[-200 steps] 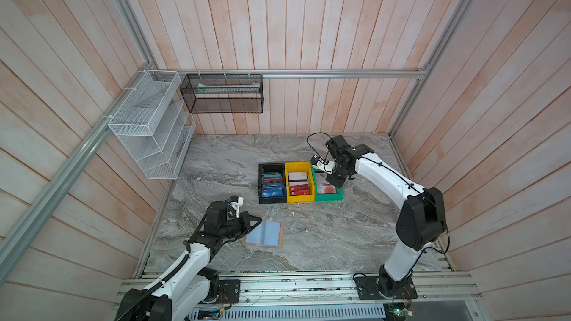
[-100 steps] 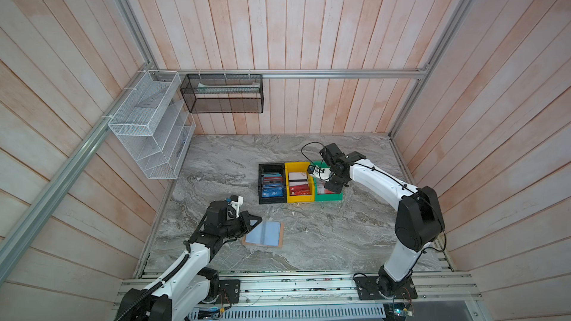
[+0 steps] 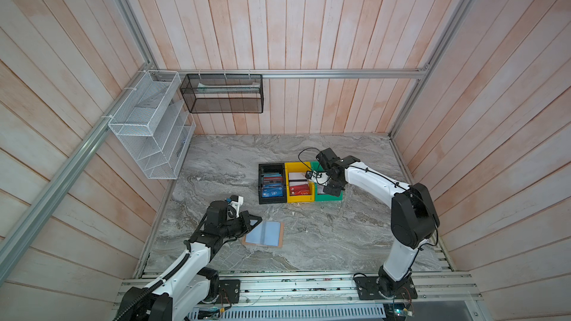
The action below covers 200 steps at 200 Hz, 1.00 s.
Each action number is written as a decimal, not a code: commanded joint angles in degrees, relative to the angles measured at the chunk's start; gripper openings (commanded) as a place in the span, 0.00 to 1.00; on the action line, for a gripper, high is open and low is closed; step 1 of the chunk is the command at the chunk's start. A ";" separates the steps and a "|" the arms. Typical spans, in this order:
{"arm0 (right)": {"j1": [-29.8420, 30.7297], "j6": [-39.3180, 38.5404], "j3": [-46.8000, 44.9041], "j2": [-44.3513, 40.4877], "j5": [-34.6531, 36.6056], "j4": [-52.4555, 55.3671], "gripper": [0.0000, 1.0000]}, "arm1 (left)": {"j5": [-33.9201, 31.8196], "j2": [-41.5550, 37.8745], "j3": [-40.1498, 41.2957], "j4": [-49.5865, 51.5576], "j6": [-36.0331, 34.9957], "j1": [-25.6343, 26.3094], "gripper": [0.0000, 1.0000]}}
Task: Take the credit cards out of the card holder
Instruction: Place the credit card in the storage box.
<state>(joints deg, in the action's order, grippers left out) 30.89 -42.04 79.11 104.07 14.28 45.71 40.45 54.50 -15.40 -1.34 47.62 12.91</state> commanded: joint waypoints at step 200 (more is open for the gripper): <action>2.50 -2.15 -6.30 -1.97 3.95 -5.01 0.01 | -0.55 0.61 0.70 -1.29 -0.42 -0.34 0.00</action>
<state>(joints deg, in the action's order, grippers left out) 33.19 -43.35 74.08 103.70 16.29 41.10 40.21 54.87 -15.40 -1.34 47.77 12.80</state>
